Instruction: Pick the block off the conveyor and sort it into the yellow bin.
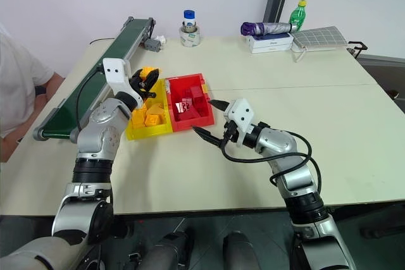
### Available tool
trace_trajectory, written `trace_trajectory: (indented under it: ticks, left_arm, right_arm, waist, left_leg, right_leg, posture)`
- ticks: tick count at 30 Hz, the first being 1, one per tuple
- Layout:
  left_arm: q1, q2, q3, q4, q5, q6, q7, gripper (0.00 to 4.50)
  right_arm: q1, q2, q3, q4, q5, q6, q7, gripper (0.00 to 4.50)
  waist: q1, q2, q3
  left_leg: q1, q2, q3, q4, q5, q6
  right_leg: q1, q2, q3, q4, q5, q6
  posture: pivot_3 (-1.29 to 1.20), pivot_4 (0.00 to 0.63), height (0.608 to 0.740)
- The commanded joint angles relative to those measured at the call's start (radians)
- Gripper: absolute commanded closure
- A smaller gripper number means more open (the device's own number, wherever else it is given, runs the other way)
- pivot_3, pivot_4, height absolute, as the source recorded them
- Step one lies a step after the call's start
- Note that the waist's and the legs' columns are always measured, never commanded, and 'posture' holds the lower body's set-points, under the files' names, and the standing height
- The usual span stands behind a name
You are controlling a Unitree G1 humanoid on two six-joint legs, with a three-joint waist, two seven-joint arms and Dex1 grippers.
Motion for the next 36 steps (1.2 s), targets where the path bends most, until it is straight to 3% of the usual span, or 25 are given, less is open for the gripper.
trace_trajectory:
  ticks: [1, 5, 11, 12, 17, 21, 25, 28, 33, 36]
  left_arm:
    - [-0.003, 0.011, 0.010, -0.015, 0.023, -0.011, 0.030, 3.15]
    - [-0.007, 0.025, 0.037, 0.016, 0.058, -0.034, 0.086, 3.15]
    - [-0.004, 0.022, 0.046, 0.005, 0.035, -0.027, 0.055, 0.23]
    - [0.000, 0.018, 0.048, -0.009, 0.021, -0.025, 0.037, 0.03]
    - [0.058, 0.045, 0.036, -0.130, -0.016, -0.048, -0.084, 0.03]
    - [0.124, 0.068, 0.111, -0.255, -0.179, 0.119, -0.128, 0.03]
    - [0.236, 0.181, 0.105, -0.402, -0.197, 0.203, -0.179, 0.03]
    - [0.310, 0.251, 0.173, -0.495, -0.304, 0.275, -0.234, 0.03]
    - [0.444, 0.409, 0.180, -0.498, -0.281, 0.314, -0.326, 0.03]
    - [0.491, 0.447, 0.197, -0.480, -0.324, 0.334, -0.387, 0.03]
  right_arm:
    - [0.005, -0.006, -0.016, -0.068, 0.004, -0.004, -0.010, 0.00]
    - [0.009, -0.005, -0.015, -0.072, 0.004, -0.002, -0.014, 0.00]
    - [0.002, -0.001, -0.010, -0.063, 0.003, -0.005, -0.013, 0.00]
    - [0.000, -0.001, -0.010, -0.061, 0.004, -0.005, -0.012, 0.00]
    - [0.000, -0.002, -0.008, -0.062, 0.003, -0.004, -0.008, 0.00]
    - [0.007, -0.013, -0.013, -0.067, 0.005, -0.004, -0.002, 0.00]
    - [0.008, -0.022, -0.016, -0.068, 0.009, -0.002, 0.005, 0.00]
    - [-0.001, -0.025, -0.014, -0.061, 0.011, -0.002, 0.013, 0.00]
    - [-0.003, -0.024, -0.012, -0.059, 0.006, -0.004, 0.019, 0.00]
    - [0.001, -0.021, -0.008, -0.060, 0.005, -0.005, 0.021, 0.00]
  waist:
    - [0.003, 0.000, 0.000]
    - [0.004, 0.000, 0.000]
    - [0.003, 0.000, 0.000]
    - [0.004, 0.000, 0.000]
    - [0.001, 0.000, 0.000]
    - [-0.001, 0.000, 0.000]
    - [-0.003, 0.000, 0.000]
    - [0.001, 0.000, 0.000]
    - [0.003, 0.001, 0.000]
    - [0.004, 0.001, 0.000]
  left_leg:
    - [0.000, 0.000, 0.000, 0.000, 0.000, 0.000]
    - [0.000, 0.000, 0.000, 0.000, 0.000, 0.000]
    - [0.000, 0.000, 0.000, 0.000, 0.000, 0.000]
    - [0.000, 0.000, 0.000, 0.000, 0.000, 0.000]
    - [0.000, 0.000, 0.000, 0.000, 0.000, 0.000]
    - [0.000, 0.000, 0.000, 0.000, 0.000, 0.000]
    - [0.000, 0.000, 0.000, 0.000, 0.000, 0.000]
    - [0.000, 0.000, 0.000, 0.000, -0.001, -0.002]
    - [0.001, 0.000, 0.000, -0.001, -0.001, -0.002]
    - [0.000, 0.000, 0.000, -0.001, -0.001, -0.002]
  right_leg:
    - [0.000, 0.000, 0.000, 0.000, 0.000, 0.000]
    - [0.000, 0.000, 0.000, 0.000, 0.000, 0.000]
    - [0.000, 0.000, 0.000, 0.000, 0.000, 0.000]
    - [0.000, 0.000, 0.000, 0.000, 0.000, 0.000]
    - [0.000, 0.000, 0.000, 0.000, 0.000, 0.000]
    - [0.000, 0.000, 0.000, 0.000, 0.000, 0.000]
    - [-0.001, 0.000, 0.001, 0.000, 0.000, 0.000]
    - [0.000, 0.000, 0.001, 0.000, 0.000, -0.001]
    - [0.000, 0.000, 0.002, 0.000, -0.002, -0.005]
    - [0.000, 0.000, 0.002, 0.000, -0.003, -0.005]
  posture:
    - [0.00, 0.150, 0.740]
    - [0.00, 0.150, 0.740]
    - [0.00, 0.150, 0.740]
    - [0.00, 0.150, 0.740]
    - [0.00, 0.150, 0.740]
    - [0.00, 0.150, 0.740]
    - [0.00, 0.150, 0.740]
    - [0.00, 0.150, 0.740]
    - [0.00, 0.150, 0.740]
    - [0.00, 0.150, 0.740]
